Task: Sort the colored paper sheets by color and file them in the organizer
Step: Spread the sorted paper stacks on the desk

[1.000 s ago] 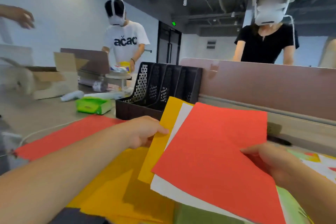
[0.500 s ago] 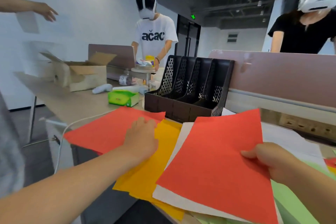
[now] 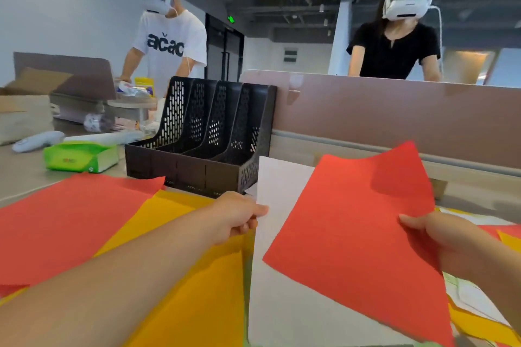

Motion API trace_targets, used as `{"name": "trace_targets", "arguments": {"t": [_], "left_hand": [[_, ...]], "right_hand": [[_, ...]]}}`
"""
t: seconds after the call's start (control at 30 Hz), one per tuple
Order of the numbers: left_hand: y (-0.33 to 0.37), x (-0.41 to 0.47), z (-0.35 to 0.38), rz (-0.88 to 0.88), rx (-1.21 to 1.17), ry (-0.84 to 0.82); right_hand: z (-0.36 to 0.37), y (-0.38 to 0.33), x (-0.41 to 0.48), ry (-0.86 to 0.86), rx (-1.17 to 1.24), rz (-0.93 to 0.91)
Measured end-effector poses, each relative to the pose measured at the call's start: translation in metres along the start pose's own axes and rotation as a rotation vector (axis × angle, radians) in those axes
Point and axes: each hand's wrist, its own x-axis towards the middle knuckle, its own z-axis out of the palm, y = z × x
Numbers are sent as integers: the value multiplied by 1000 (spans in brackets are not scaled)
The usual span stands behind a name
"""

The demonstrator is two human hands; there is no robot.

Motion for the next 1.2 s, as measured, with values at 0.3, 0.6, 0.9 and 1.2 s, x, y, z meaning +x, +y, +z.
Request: {"name": "trace_targets", "arguments": {"t": [0.3,0.6,0.9,1.2], "left_hand": [[23,73,82,-41,-544,56],[27,103,110,-151,-622,-10],[31,89,93,-93,-487,-104],[27,28,8,137,-5,-42]], "right_hand": [[-77,13,37,213,193,18],[-79,10,57,171,222,34],[-53,-4,41,93,213,-11],[48,-42,-16,-160,197,-50]]}}
